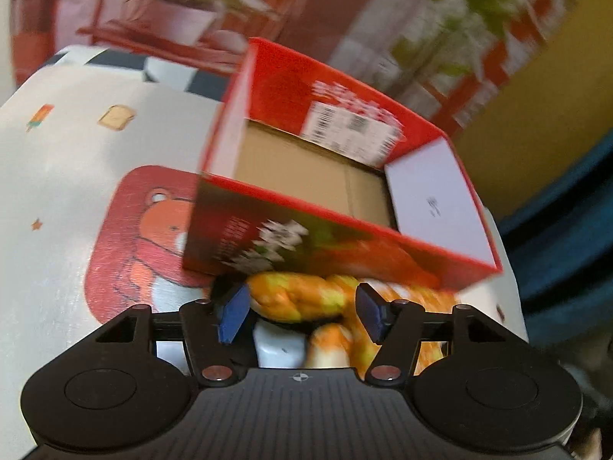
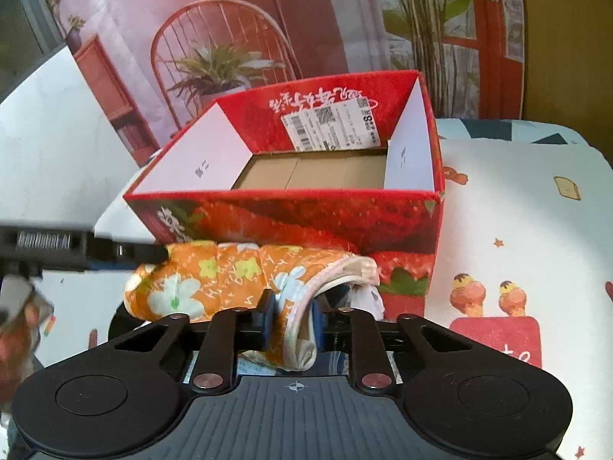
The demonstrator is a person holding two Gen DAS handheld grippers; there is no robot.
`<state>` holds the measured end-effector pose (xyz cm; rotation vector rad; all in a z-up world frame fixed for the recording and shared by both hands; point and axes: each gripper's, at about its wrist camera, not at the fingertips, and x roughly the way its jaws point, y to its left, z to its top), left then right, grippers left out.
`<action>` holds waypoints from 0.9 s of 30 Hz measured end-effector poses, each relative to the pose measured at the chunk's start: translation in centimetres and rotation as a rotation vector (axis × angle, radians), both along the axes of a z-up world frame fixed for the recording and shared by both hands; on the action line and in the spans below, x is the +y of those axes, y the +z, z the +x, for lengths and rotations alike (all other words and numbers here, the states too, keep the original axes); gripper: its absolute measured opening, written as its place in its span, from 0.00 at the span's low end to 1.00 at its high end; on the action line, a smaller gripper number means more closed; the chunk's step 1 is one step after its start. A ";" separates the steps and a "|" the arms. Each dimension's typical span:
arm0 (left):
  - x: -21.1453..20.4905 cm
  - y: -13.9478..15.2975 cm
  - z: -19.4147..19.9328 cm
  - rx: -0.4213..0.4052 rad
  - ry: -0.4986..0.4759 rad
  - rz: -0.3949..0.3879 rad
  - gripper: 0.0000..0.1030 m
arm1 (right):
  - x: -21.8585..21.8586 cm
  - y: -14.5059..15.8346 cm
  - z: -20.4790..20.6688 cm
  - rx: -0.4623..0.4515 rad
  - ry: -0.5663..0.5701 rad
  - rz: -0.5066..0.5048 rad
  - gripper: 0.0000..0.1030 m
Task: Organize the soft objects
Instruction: 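Close the right gripper on the orange mitt while the left gripper grasps it too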
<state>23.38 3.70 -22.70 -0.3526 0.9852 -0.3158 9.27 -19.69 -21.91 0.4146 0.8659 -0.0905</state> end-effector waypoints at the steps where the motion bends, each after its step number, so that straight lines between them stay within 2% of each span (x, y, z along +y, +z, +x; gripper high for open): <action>1: 0.4 -0.2 0.5 0.013 0.023 -0.018 0.65 | 0.0 0.0 0.0 0.000 0.004 -0.004 0.14; 4: 0.7 -0.9 1.7 0.050 0.067 -0.063 0.66 | 0.3 -0.2 0.1 0.001 0.014 -0.019 0.13; 13: 0.1 -3.5 1.9 0.129 0.076 -0.146 0.65 | 0.2 -0.5 0.0 0.006 0.016 -0.013 0.13; 15: -0.1 -3.4 1.7 0.118 0.071 -0.136 0.63 | 0.2 -0.6 0.1 0.007 0.017 -0.011 0.13; 16: -0.2 -3.4 1.6 0.108 0.065 -0.130 0.53 | 0.2 -0.7 0.1 0.007 0.018 -0.010 0.13; 17: -0.4 -3.4 1.5 0.098 0.051 -0.122 0.48 | 0.2 -0.7 0.1 0.006 0.018 -0.010 0.13; 19: -0.9 -3.0 1.3 0.066 0.016 -0.096 0.32 | 0.2 -0.7 0.1 0.004 0.018 -0.006 0.13; 24: -2.0 -1.0 0.0 -0.032 -0.045 -0.020 0.27 | 0.3 -0.2 0.0 -0.011 0.027 -0.012 0.12; 27: -1.9 0.3 -0.6 -0.078 -0.051 -0.008 0.27 | 0.5 0.8 0.1 -0.038 0.035 -0.026 0.12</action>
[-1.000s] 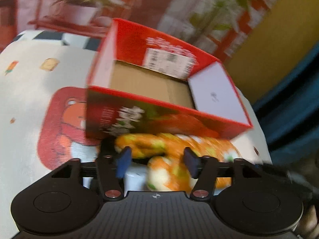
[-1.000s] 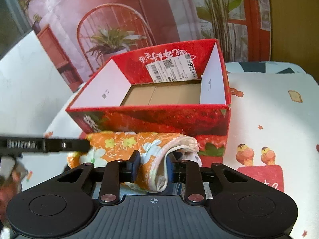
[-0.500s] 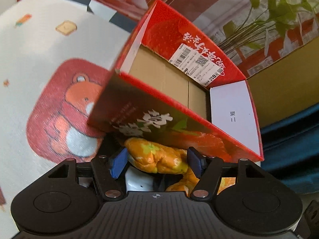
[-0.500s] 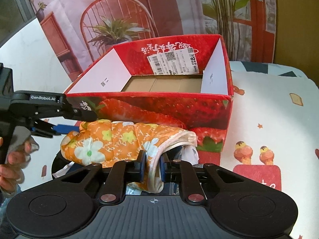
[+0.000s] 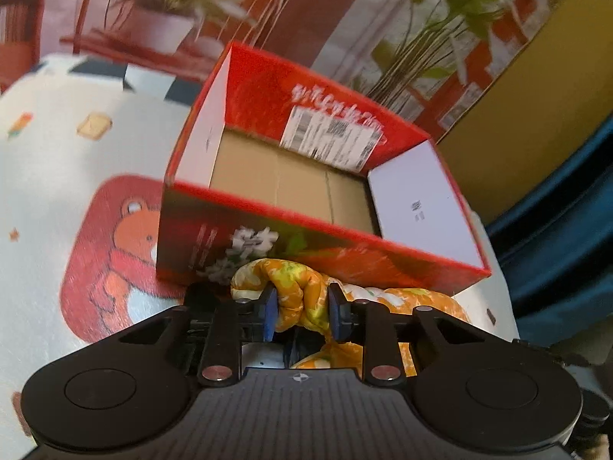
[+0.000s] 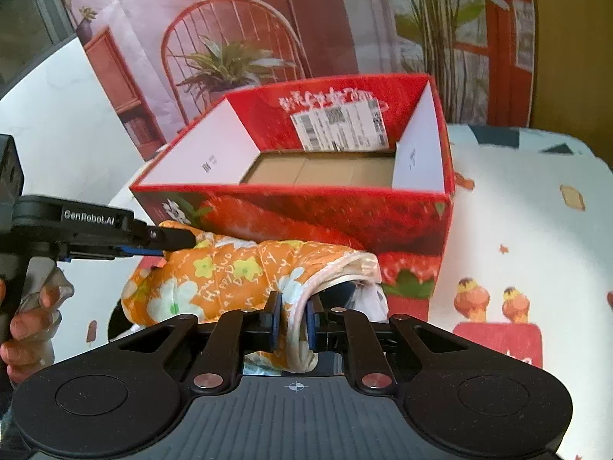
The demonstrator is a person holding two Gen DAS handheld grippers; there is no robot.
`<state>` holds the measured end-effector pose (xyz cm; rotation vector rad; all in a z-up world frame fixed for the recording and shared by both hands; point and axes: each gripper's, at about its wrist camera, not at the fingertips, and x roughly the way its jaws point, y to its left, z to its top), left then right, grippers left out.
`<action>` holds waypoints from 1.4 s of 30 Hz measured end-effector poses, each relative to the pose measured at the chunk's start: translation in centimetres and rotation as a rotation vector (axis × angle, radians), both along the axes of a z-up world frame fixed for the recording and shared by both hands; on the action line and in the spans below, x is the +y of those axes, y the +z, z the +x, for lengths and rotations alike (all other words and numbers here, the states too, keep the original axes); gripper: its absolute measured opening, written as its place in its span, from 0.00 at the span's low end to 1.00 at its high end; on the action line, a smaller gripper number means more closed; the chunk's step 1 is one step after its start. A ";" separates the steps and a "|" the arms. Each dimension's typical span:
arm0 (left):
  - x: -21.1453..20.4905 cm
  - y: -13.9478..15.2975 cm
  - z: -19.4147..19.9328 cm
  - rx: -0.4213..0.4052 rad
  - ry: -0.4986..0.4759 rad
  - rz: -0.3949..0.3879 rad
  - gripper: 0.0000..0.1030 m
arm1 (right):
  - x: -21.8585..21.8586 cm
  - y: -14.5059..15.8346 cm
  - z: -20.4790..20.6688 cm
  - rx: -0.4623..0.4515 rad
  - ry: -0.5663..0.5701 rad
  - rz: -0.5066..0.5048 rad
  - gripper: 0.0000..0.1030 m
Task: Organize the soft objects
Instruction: 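Close the right gripper on the orange mitt while the left gripper grasps it too, then lift the orange mitt with both grippers and carry it over the box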
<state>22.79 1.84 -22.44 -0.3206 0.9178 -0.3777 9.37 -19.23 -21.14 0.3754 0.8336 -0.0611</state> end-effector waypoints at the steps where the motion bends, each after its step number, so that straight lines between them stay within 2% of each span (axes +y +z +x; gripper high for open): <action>1: 0.1 0.5 -0.2 -0.018 -0.001 -0.001 0.27 | 0.0 0.4 0.0 -0.013 0.003 -0.004 0.11; 17: 0.3 8.3 -2.4 -0.261 0.008 -0.039 0.27 | -0.3 7.1 0.0 -0.168 0.032 -0.031 0.11; 27: -0.6 11.7 -0.8 -0.380 0.021 -0.019 0.27 | -1.7 10.3 2.9 -0.247 0.061 -0.080 0.11; 35: -1.5 11.8 2.3 -0.383 0.006 0.019 0.27 | -4.2 10.8 6.6 -0.253 0.054 -0.078 0.11; 42: -2.3 9.2 7.0 -0.292 -0.008 0.071 0.27 | -6.6 8.1 10.8 -0.199 0.061 -0.069 0.11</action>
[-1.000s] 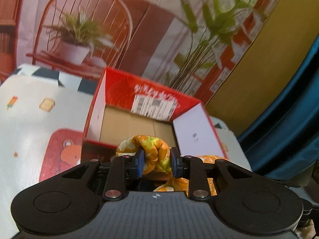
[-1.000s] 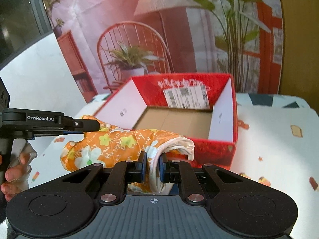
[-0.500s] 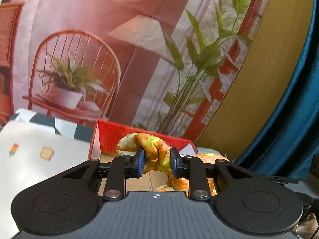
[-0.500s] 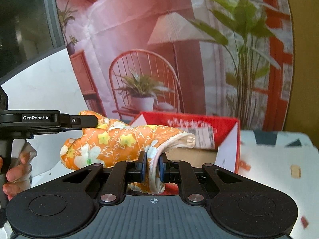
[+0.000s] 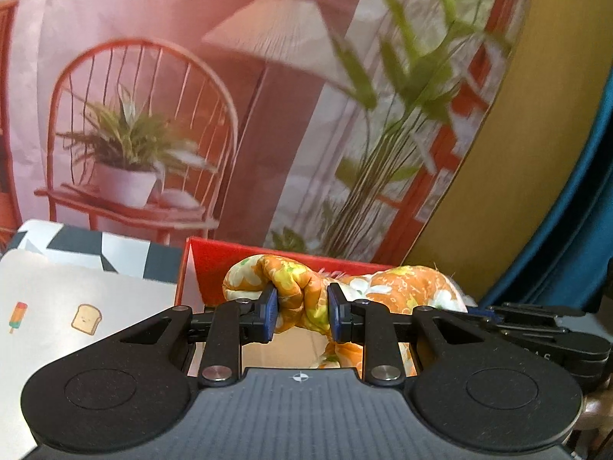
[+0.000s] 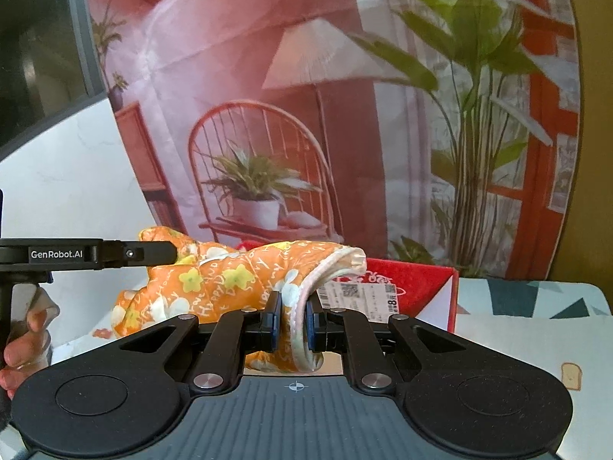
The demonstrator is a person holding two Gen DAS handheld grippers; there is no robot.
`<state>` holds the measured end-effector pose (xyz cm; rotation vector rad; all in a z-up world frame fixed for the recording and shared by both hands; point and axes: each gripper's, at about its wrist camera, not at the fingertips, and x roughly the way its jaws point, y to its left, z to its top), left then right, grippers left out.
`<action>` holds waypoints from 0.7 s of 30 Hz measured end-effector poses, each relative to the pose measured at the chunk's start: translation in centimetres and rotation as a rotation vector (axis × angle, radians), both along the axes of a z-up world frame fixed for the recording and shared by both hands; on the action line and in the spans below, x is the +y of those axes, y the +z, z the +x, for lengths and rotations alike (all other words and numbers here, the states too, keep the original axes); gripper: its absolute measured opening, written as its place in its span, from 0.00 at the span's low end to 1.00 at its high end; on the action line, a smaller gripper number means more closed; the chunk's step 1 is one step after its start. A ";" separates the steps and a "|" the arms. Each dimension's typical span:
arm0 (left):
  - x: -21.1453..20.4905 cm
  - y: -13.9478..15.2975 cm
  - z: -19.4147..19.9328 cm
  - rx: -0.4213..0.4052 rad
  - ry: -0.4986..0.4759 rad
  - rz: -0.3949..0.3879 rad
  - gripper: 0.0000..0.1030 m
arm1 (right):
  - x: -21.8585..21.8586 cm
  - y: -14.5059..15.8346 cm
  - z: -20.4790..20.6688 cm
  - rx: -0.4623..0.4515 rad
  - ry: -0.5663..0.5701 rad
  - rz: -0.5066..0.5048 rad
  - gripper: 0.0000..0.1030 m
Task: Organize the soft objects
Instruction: 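Lift the orange mitt with both grippers and carry it over the box, then lower the mitt into the red box and open both grippers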
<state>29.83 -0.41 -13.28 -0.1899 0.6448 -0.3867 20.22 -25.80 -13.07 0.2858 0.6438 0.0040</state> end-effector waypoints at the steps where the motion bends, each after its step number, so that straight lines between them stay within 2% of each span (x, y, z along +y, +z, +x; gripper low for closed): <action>1: 0.0 -0.5 0.6 0.013 -0.001 0.007 0.27 | -0.3 -0.6 0.6 0.014 0.000 0.002 0.11; 8: -0.9 -4.0 4.3 0.103 -0.007 0.082 0.27 | -1.9 -5.2 3.7 0.118 -0.017 0.057 0.11; 13: -1.5 -5.8 5.6 0.146 -0.023 0.141 0.28 | -2.4 -8.5 4.8 0.207 -0.024 0.097 0.12; 17: -1.7 -6.9 6.1 0.168 -0.034 0.172 0.29 | -2.4 -9.8 5.0 0.258 -0.029 0.122 0.12; 21: -1.9 -7.5 6.3 0.180 -0.036 0.212 0.37 | -2.0 -10.6 5.3 0.298 -0.024 0.113 0.16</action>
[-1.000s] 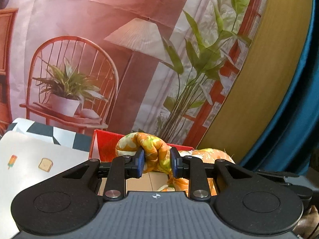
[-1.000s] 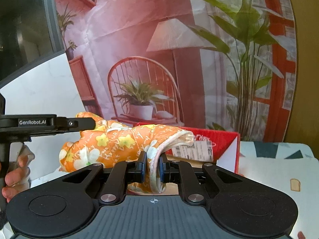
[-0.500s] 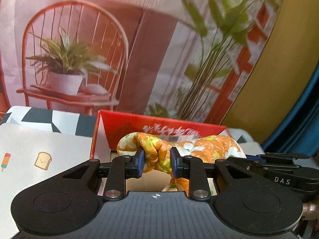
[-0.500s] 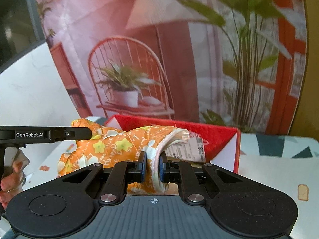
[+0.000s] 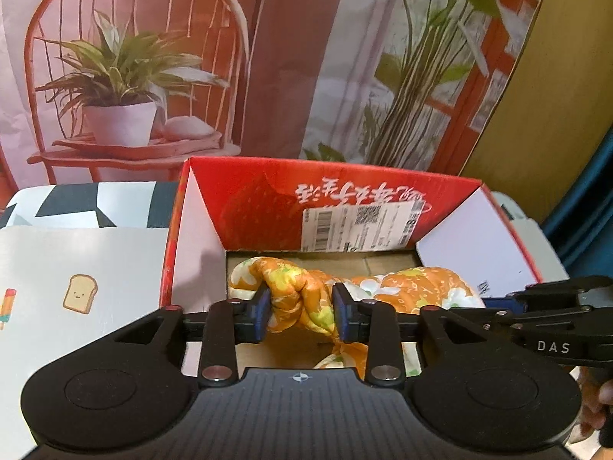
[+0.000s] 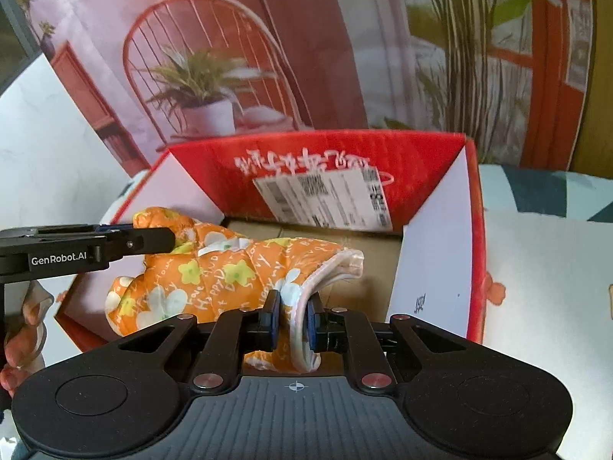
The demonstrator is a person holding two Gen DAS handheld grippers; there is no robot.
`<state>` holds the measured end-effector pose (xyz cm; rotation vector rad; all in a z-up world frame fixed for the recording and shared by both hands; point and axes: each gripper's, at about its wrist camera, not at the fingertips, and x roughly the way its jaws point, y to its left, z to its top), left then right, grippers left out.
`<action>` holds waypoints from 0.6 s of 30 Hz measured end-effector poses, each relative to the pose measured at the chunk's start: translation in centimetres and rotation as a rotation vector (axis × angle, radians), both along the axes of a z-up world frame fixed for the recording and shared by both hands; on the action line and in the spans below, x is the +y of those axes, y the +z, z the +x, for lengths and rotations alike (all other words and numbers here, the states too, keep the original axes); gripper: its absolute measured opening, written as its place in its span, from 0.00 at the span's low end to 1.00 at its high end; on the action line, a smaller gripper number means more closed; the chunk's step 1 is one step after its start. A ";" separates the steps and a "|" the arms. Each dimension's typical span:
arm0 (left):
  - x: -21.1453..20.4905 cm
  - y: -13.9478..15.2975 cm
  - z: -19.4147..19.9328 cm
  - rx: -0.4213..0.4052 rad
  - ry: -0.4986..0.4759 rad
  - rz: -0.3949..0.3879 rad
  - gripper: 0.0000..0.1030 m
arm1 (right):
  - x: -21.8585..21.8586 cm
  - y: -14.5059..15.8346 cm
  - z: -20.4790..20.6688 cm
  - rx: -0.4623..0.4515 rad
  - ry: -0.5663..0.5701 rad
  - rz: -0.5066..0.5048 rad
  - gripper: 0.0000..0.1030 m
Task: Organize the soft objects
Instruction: 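Lower the mitt into the red box and open both grippers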
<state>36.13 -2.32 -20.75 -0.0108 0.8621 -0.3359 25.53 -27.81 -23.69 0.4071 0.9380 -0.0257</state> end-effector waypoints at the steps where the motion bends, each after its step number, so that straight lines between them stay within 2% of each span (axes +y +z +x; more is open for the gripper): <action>1: 0.0 0.0 0.0 -0.001 0.000 0.008 0.39 | 0.1 0.0 0.1 0.009 0.003 -0.011 0.19; 3: 0.0 0.0 0.0 -0.006 -0.006 0.024 0.42 | 0.1 -0.1 0.2 0.019 0.002 -0.020 0.24; 5: 0.1 0.1 -0.1 -0.015 -0.008 0.036 0.48 | 0.0 -0.1 0.1 0.026 -0.003 -0.024 0.25; 7: 0.1 0.3 -0.3 -0.024 -0.012 0.044 0.56 | -0.1 0.0 0.0 0.030 -0.006 -0.031 0.27; 9: 0.1 0.5 -0.4 -0.033 -0.021 0.047 0.61 | -0.1 0.1 -0.2 0.031 -0.009 -0.042 0.30; 18: 0.0 2.0 -2.6 -0.088 -0.046 0.060 0.61 | 0.5 1.4 -1.8 0.004 -0.026 -0.061 0.31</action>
